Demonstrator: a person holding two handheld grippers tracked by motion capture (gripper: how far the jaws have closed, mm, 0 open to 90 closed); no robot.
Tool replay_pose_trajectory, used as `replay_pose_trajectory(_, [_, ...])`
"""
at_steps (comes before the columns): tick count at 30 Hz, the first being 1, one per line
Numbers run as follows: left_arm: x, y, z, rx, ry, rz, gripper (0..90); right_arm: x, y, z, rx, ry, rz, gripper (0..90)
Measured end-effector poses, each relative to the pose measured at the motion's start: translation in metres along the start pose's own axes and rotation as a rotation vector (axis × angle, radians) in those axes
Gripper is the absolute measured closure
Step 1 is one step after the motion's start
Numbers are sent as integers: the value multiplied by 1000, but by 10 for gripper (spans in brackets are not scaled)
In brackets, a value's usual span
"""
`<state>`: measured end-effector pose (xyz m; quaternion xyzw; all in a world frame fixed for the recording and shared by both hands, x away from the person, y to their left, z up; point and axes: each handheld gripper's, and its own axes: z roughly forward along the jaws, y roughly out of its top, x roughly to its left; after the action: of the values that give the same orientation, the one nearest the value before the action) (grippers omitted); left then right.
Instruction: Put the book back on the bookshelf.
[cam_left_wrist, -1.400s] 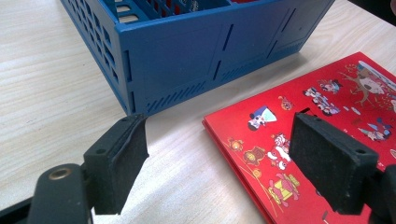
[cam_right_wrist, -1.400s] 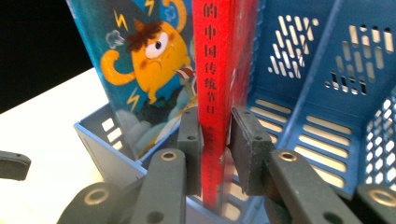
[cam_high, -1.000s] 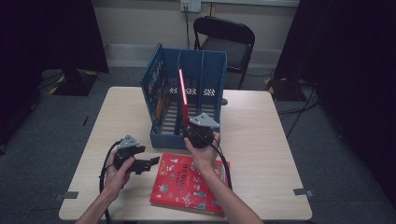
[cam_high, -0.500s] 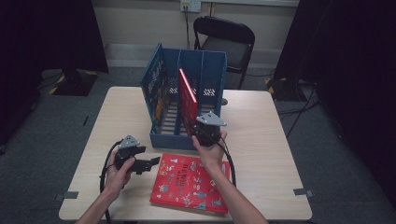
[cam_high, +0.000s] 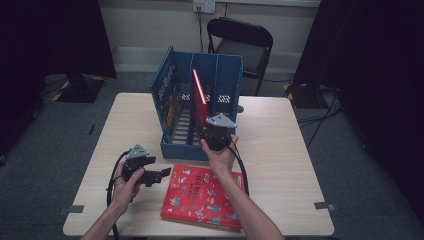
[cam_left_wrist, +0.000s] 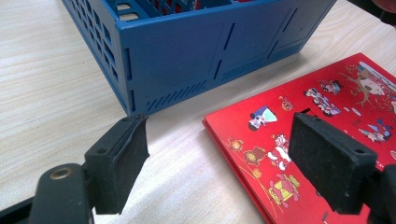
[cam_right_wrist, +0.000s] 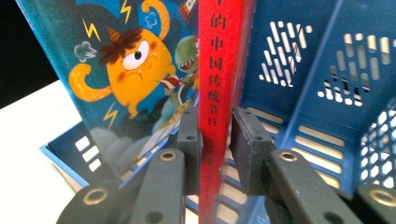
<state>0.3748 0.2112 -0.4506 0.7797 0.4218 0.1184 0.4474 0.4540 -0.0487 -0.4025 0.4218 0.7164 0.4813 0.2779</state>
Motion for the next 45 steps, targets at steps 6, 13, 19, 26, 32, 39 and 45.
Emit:
replay_pose_trajectory(6, [1,0,0,1,3,1,197,6,5,9,6,2,3,716])
replay_pose_trajectory(13, [1,0,0,1,3,0,198,10,11,22,16,3,12,697])
replay_pose_trajectory(19, [1,0,-1,-1,3,-4,198,12,16,32,26,-6,10,685])
replay_pose_trajectory(26, [1,0,-1,-1,3,-5,198,10,21,42,37,-11,17,681])
replay_pose_trajectory(32, [3,-1,-1,1,10,-14,201,11,23,49,38,-21,19,676])
replay_pose_trajectory(39, [2,-1,0,6,7,-10,200,11,23,54,32,-16,19,665])
replay_pose_trajectory(45, [1,-1,0,4,5,-3,200,14,23,57,28,-21,17,658])
